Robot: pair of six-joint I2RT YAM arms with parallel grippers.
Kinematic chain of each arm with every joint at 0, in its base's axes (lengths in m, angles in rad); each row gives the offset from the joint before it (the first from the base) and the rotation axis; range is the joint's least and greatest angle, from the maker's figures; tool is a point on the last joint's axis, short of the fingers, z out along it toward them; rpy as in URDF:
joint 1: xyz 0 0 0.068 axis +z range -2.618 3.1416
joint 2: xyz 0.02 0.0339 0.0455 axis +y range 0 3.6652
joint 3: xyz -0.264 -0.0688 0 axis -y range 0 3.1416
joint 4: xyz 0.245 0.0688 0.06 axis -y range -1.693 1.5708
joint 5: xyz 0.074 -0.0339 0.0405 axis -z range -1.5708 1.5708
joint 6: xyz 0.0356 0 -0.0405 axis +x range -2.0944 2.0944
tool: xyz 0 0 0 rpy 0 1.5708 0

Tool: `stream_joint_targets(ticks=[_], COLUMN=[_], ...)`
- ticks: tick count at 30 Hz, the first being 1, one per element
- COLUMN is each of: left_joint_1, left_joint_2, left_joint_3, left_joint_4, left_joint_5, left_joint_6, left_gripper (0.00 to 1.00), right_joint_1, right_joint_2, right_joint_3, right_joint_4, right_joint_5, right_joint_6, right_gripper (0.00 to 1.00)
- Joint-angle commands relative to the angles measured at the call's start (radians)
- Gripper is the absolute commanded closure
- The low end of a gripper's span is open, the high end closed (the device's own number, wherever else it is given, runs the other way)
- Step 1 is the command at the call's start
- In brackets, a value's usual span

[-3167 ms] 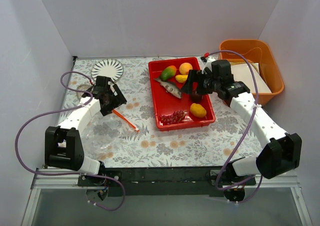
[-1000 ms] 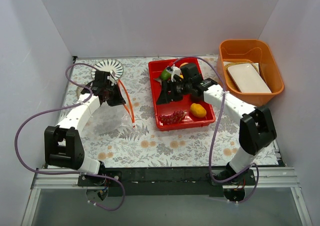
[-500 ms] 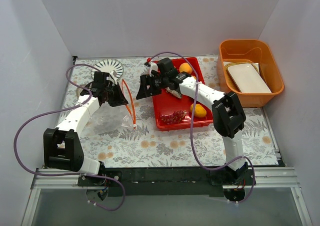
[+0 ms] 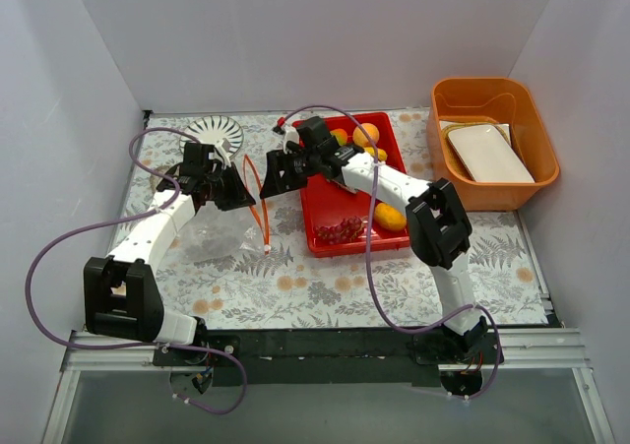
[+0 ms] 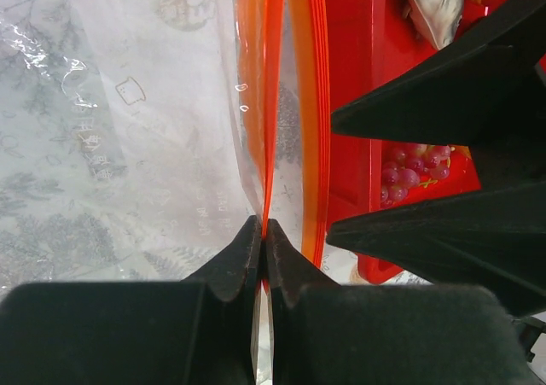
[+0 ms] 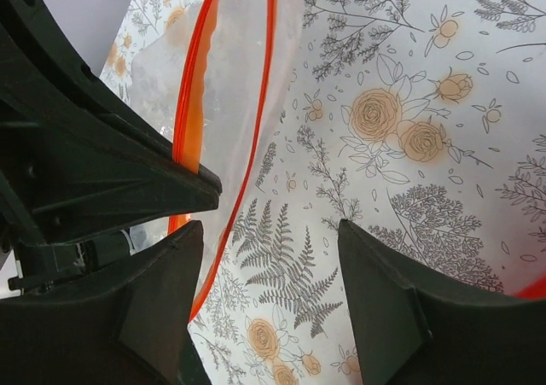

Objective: Place the food in the zip-top bag and seal the zipper
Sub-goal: Open the zipper of the food storage bag at the center of the board.

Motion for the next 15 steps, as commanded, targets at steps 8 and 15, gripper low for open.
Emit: stream_joint_targets(ticks=[8,15], left_joint_1=[-0.002,-0.002], left_joint_2=[-0.076,-0.091], left_joint_3=[-0.013,-0.012], left_joint_4=[0.015,0.001], left_joint_5=[0.042,-0.005], left_joint_6=[-0.009,-0.025], left_gripper=[1.00,0.93], right_joint_1=[0.018,0.019], right_joint_2=[0.080,0.086], right_joint_3=[0.102,0.096], right_joint_4=[0.018,0.039], right_joint_5=[-0.009,-0.006], right_joint_6=[0.009,0.030], right_gripper=[0.59,0.97])
